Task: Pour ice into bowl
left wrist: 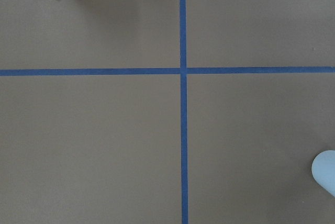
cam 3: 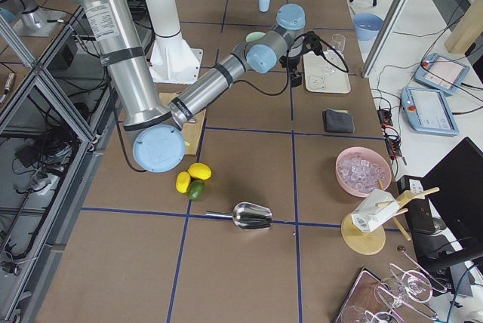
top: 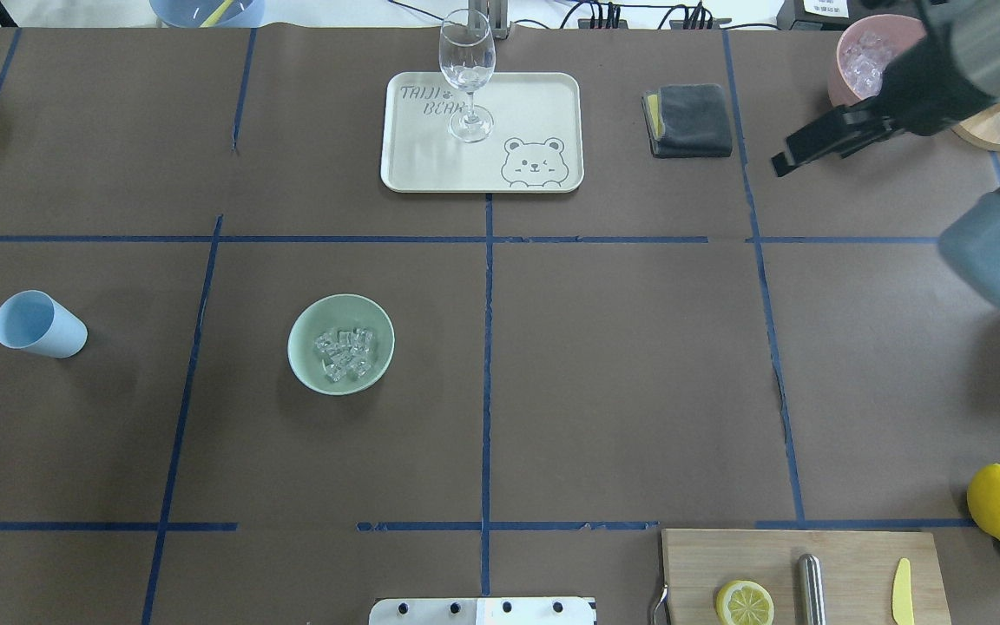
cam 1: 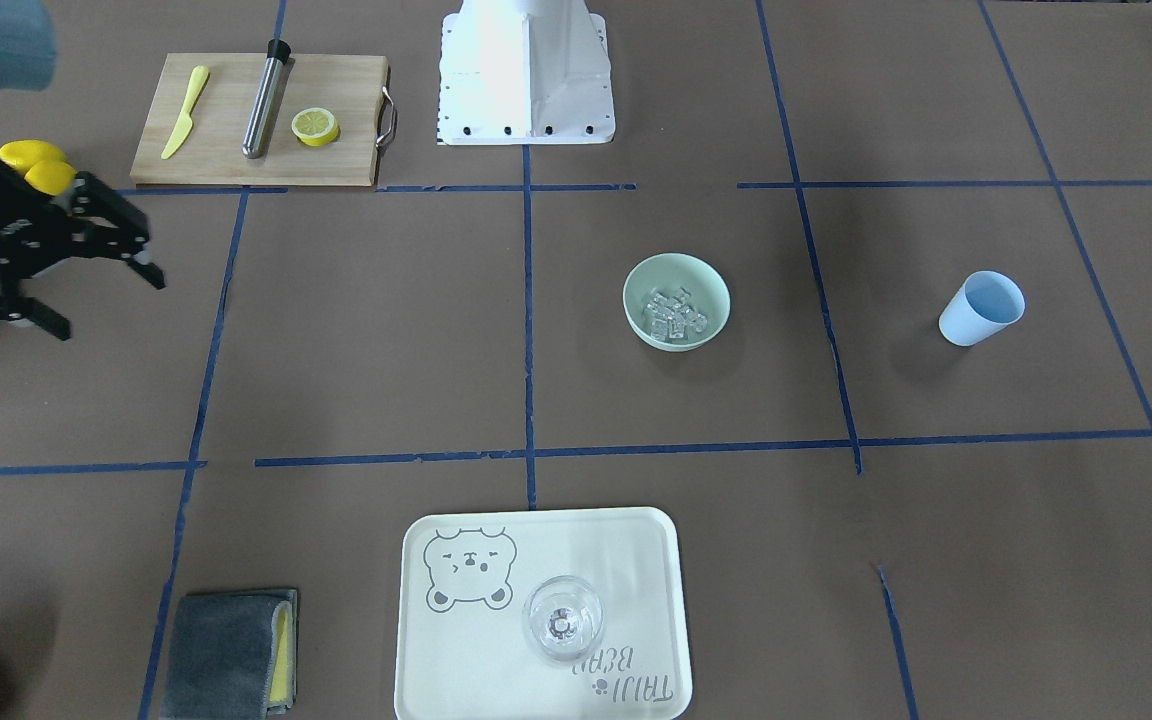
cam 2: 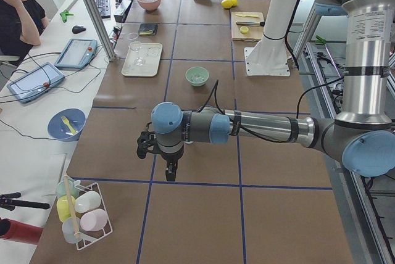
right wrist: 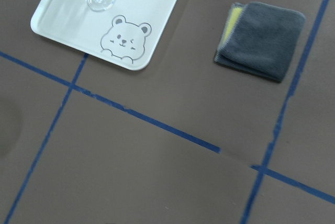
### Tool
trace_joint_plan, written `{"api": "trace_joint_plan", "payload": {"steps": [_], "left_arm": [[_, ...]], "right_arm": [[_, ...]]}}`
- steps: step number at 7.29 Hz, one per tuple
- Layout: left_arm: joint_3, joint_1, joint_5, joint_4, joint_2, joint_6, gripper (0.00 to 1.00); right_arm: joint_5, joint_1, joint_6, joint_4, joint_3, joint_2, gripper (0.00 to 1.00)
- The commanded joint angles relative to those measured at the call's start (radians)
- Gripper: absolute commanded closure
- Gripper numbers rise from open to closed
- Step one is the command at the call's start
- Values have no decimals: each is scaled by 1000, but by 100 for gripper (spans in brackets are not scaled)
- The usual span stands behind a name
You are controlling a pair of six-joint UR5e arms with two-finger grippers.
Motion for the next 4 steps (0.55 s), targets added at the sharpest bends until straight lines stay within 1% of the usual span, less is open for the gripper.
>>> {"api": "trace_joint_plan", "payload": {"steps": [1, 2, 3, 4], "left_arm": [[-1, 0, -3, -2, -1, -3, 0], [-1, 0, -3, -4, -2, -3, 0], [-1, 0, -3, -4, -2, -3, 0], [-3, 0, -3, -4, -2, -5, 0]], "right_arm": [[-301, -272, 309, -25, -56, 193, 2], [-383, -355, 411, -55, -145, 308, 2], [-447, -423, 509, -53, -246, 412, 1], [-488, -483, 593, -52, -387, 535, 1]]}}
